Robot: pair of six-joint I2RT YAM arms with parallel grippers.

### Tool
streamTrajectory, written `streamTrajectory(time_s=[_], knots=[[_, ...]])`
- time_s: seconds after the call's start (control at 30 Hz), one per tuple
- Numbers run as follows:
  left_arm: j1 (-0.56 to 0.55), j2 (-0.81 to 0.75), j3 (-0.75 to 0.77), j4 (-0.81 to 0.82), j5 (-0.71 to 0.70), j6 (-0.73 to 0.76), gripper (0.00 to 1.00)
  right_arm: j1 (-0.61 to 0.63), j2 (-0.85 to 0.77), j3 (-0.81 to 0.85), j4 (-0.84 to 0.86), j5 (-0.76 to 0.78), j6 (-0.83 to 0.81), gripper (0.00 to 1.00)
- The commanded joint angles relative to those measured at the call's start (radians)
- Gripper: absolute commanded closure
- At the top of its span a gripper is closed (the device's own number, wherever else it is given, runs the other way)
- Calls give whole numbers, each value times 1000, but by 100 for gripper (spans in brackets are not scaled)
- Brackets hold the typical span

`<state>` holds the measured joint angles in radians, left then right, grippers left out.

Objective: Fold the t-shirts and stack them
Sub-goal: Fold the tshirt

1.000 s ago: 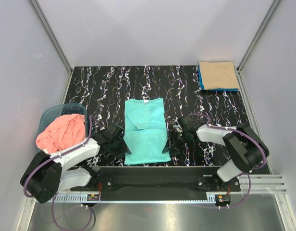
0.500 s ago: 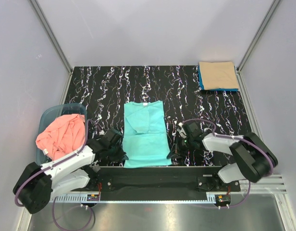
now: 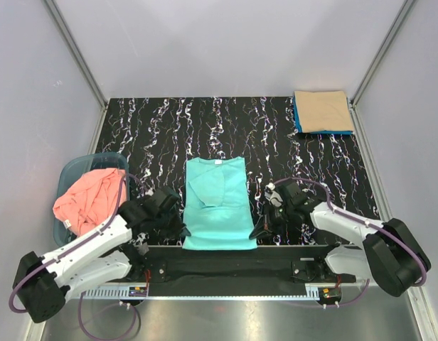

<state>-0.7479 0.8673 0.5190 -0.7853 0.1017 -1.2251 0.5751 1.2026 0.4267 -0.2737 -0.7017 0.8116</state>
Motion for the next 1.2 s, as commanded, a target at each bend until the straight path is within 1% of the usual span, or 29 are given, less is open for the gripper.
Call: streamTrajectory(time_s=[0.0,0.07,0.17,0.27,0.47,0.5,0.57,0.67,0.83,0.97,1.17], knots=[[1,36,140,-86,-49,39,100,-1,3,116,-97,-30,-31,100],[1,80,209,-110,-60,56,100,-6,21,156,-131,-41,-40,100],[8,131,274,-121,-68,87,100,-20,77,234,-177,-56,-65,100],[44,203,300,-114,-45,120,100,-52,124,294,-206,-85,-78,100],[191,243,318,-49,30,182,100,-115,233,391,-217,-166,-97,100],[229,252,326,-43,39,191,100,-132,262,414,-216,-177,-100,100],[284,295,358,-29,70,223,100,-144,305,441,-217,-200,-100,100],[327,360,410,0,104,256,100,-169,359,495,-220,-225,-103,100],[361,453,515,12,131,306,100,-215,442,587,-219,-269,-101,100],[400,536,564,29,168,332,100,-248,524,667,-226,-297,-106,100],[453,643,664,40,205,348,100,-302,618,760,-242,-344,-100,100]])
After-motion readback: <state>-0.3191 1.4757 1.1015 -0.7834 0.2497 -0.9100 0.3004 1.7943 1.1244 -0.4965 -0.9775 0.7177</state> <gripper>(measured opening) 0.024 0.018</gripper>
